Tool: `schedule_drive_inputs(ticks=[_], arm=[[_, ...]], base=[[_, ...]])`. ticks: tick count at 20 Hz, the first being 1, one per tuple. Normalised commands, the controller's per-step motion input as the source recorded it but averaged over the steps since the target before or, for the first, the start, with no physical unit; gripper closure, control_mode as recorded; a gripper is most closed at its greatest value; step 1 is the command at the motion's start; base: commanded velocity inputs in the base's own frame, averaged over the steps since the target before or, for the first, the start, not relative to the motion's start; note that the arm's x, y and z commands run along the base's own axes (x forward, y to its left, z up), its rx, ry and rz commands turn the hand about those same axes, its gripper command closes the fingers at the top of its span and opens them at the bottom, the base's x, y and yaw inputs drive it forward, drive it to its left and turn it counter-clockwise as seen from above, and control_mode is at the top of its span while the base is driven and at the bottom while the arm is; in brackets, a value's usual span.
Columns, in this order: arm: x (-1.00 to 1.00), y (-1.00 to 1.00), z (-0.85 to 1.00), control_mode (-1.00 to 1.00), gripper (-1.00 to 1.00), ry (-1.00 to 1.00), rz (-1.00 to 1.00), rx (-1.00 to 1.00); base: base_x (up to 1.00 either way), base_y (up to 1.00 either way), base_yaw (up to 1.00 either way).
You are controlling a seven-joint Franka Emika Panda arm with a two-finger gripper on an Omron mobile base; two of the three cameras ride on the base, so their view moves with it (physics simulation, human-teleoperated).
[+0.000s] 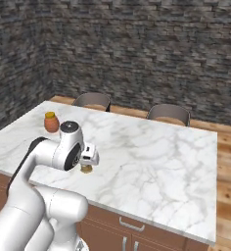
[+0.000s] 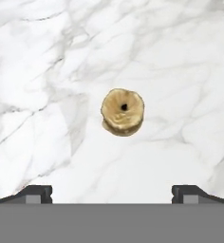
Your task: Pick the candle and jar from the dining table and place them in the open cabinet. Close the cabinet after placing the objects.
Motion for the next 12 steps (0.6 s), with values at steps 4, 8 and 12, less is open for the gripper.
schedule_drive_inputs(ticks=[4,8,12], arm=[[0.25,0.0,-0.23,-1.0,-1.0,0.03,0.0,0.0],[0.25,0.0,-0.22,-1.0,-1.0,0.02,0.0,0.0],[0.19,0.0,-0.29,-1.0,-1.0,0.03,0.0,0.0]], base=[[0.0,0.0,0.0],[0.0,0.0,0.0],[0.0,0.0,0.0]])
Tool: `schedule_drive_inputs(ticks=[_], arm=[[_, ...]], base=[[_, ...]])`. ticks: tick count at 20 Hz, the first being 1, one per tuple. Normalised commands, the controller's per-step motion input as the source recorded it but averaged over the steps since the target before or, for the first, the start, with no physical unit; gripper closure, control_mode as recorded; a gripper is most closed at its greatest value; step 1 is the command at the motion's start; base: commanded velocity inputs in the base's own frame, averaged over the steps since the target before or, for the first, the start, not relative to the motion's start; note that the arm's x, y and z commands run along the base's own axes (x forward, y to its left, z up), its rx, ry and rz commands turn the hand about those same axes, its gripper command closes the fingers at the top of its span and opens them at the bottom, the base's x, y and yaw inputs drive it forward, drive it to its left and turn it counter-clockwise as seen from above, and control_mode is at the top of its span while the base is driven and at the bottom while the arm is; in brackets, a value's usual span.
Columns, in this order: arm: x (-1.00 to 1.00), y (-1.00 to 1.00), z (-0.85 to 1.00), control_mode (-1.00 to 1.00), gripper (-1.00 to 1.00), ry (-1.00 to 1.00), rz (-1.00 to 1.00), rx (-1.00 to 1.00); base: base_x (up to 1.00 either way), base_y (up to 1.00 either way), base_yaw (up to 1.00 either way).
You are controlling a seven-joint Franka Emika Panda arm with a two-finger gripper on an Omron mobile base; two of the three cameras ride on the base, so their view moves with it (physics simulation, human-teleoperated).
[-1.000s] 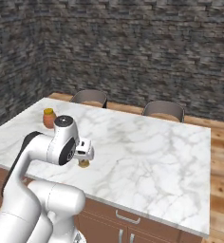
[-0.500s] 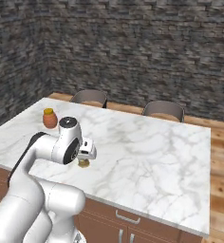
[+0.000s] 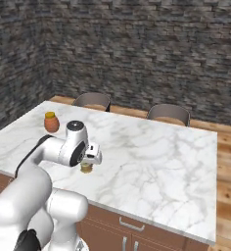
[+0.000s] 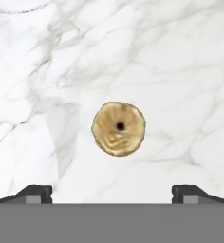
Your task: Pick the candle and jar from the dining table and place them in the open cabinet. Close the cabinet after placing the objects.
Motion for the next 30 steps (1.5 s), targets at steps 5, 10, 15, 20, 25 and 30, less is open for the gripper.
schedule_drive_inputs(ticks=[5,10,15,20,25,30], arm=[[0.18,0.0,-0.31,-1.0,-1.0,0.02,0.0,0.0],[0.17,0.0,-0.23,-1.0,-1.0,0.0,0.0,0.0],[0.13,0.0,-0.26,-1.0,-1.0,0.0,0.0,0.0],[0.14,0.0,-0.24,-1.0,-1.0,0.0,0.0,0.0],[0.18,0.0,-0.2,-1.0,-1.0,0.0,0.0,0.0],[0.05,0.0,-0.15,-1.0,1.0,0.0,0.0,0.0]], base=[[0.0,0.0,0.0],[0.0,0.0,0.0],[0.0,0.0,0.0],[0.0,0.0,0.0],[0.0,0.0,0.0],[0.0,0.0,0.0]])
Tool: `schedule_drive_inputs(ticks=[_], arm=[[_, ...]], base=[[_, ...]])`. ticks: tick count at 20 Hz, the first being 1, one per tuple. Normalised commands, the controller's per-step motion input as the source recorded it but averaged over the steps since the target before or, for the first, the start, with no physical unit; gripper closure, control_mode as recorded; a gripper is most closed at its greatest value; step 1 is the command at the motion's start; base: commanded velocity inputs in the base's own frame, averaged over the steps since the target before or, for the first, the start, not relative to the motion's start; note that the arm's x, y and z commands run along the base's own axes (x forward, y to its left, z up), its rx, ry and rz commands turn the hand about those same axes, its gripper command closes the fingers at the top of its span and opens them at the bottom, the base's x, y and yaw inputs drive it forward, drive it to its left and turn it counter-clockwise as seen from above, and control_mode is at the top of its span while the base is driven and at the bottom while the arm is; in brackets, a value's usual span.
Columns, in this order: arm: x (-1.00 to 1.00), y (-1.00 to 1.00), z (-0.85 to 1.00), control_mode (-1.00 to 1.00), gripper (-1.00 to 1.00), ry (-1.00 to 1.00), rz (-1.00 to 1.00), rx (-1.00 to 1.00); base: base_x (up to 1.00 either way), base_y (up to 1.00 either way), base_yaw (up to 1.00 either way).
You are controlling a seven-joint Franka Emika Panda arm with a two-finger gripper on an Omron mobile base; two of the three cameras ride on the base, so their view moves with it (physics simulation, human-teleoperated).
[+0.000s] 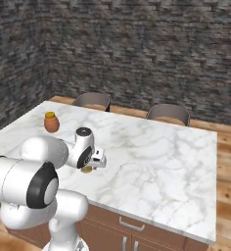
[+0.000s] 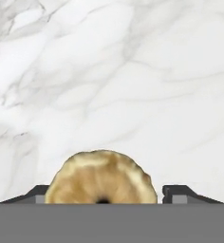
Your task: Pick the candle and jar from the dining table and place them in the open cabinet. Close the cabinet after placing the objects.
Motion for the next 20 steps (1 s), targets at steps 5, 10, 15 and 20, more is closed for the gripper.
schedule_drive_inputs(ticks=[5,10,15,20], arm=[[0.0,-0.01,-0.03,-1.0,1.0,0.0,0.0,0.0],[-0.09,0.0,0.02,-1.0,1.0,-0.03,0.0,0.0],[-0.42,-0.01,0.34,-1.0,1.0,-0.01,0.0,0.0],[-0.73,-0.05,0.51,-1.0,1.0,0.0,-0.03,0.0]], base=[[0.0,0.0,0.0],[0.0,0.0,0.0],[0.0,0.0,0.0],[0.0,0.0,0.0]])
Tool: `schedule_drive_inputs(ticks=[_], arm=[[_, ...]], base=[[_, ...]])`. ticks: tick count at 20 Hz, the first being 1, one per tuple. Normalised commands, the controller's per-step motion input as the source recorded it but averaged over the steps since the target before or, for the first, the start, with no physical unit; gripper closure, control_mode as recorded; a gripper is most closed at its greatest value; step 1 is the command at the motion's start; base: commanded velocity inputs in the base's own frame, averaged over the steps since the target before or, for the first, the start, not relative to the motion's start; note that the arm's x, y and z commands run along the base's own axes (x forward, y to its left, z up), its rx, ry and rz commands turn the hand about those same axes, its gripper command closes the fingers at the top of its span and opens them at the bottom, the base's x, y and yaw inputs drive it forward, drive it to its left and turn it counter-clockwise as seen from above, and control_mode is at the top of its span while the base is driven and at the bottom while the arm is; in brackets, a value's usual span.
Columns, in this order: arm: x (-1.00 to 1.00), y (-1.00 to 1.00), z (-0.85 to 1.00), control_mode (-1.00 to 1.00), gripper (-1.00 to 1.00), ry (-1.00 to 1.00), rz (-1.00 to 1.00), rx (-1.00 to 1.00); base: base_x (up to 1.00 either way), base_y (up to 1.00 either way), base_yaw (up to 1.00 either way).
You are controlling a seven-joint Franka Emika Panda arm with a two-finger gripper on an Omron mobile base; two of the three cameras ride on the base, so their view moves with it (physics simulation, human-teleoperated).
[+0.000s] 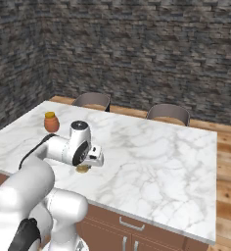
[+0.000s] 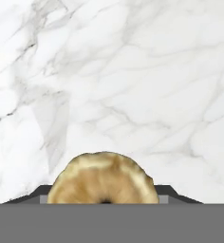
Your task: Pick the candle and jar from the dining table and place them in the open cabinet. Close the cabinet after placing the objects.
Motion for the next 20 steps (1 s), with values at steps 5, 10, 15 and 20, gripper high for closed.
schedule_drive_inputs(ticks=[5,10,15,20], arm=[[-0.92,-0.1,0.43,-1.0,1.0,-0.02,0.0,-0.02],[-0.95,-0.07,0.44,-1.0,1.0,-0.07,-0.02,-0.01],[-0.82,-0.07,0.64,-1.0,1.0,0.0,-0.06,0.0],[-0.73,-0.11,0.62,-1.0,1.0,0.0,-0.05,0.0]], base=[[0.0,0.0,0.0],[0.0,0.0,0.0],[0.0,0.0,0.0],[0.0,0.0,0.0]])
